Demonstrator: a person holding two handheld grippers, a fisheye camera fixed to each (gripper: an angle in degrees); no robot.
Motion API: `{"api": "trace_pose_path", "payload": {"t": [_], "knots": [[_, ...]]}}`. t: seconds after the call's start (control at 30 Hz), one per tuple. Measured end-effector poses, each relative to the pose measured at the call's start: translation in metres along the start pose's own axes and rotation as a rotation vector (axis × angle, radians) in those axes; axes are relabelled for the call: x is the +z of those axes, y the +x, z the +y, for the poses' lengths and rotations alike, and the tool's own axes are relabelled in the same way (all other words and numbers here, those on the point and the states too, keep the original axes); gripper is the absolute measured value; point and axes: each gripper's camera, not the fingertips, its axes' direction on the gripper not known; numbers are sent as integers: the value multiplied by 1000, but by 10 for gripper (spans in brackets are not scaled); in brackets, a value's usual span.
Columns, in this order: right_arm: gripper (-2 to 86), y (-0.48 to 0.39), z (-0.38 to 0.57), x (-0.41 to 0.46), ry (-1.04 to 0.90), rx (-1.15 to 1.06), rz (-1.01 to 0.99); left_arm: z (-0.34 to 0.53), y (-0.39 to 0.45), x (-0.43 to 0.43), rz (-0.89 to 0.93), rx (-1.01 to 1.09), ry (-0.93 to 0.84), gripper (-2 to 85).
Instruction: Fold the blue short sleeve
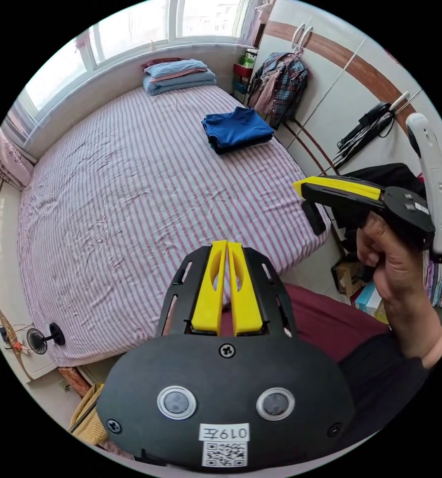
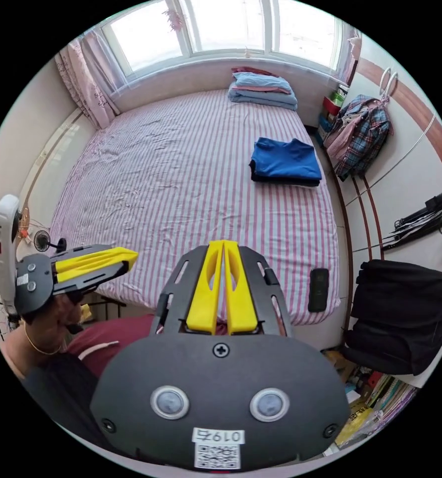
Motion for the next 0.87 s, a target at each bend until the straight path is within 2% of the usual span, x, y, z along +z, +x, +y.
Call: {"api": "trace_pose_path", "payload": {"t": [0.13, 0.23, 0.33, 0.43, 0.67, 0.7, 0.77, 0.87], "knots": [[-9, -59, -19, -66, 95, -38, 91, 11, -24, -62, 44, -2, 26, 8], [-10, -81, -32, -110, 159, -19, 85, 22, -46, -101, 48, -42, 44, 10], [-10, -92, -56, -124, 51, 62, 122, 38, -68, -131, -89, -131, 24, 13], [-10, -105, -66, -142, 44, 34, 168, 63, -95, -163, 9, -188, 80, 20], [-10, -122, -78, -182, -23, -51, 161, 99, -112, -214, -194, -185, -6, 66], [-10, -123, -77, -192, -24, -72, 156, 104, -112, -219, -177, -181, -5, 72], [-10, -123, -72, -212, -11, -100, 107, 121, -116, -233, -16, -155, -29, 89], [-10, -118, -71, -235, -41, -112, 69, 136, -117, -257, -60, -161, 22, 105]]}}
